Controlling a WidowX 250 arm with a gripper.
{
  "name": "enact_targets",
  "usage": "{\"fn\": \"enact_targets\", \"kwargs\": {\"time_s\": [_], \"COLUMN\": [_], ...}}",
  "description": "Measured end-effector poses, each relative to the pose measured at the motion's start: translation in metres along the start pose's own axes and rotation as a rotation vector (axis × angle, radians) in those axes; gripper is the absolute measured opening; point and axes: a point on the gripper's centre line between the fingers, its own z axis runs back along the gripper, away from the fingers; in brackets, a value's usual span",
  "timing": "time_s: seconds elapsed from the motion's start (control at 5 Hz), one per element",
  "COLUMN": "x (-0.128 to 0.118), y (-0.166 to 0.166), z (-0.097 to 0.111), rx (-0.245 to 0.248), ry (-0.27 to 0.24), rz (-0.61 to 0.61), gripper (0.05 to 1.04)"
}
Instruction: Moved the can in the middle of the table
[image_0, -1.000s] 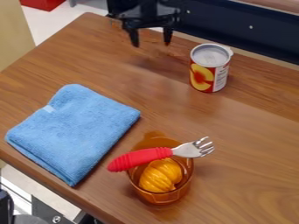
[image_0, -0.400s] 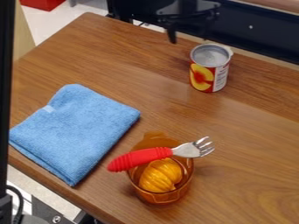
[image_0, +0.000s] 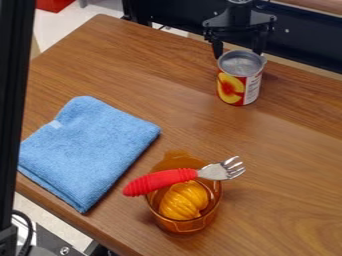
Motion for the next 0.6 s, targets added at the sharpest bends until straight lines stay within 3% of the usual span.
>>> {"fn": "enact_targets", "kwargs": {"time_s": [0.4,0.6], "x": [-0.026,-0.035], "y": [0.013,0.019], "z": [-0.013,-0.008], "rx": [0.045,0.065], "ry": [0.096,0.123], "rz": [-0.037,-0.028], "gripper": [0.999,0.999]}}
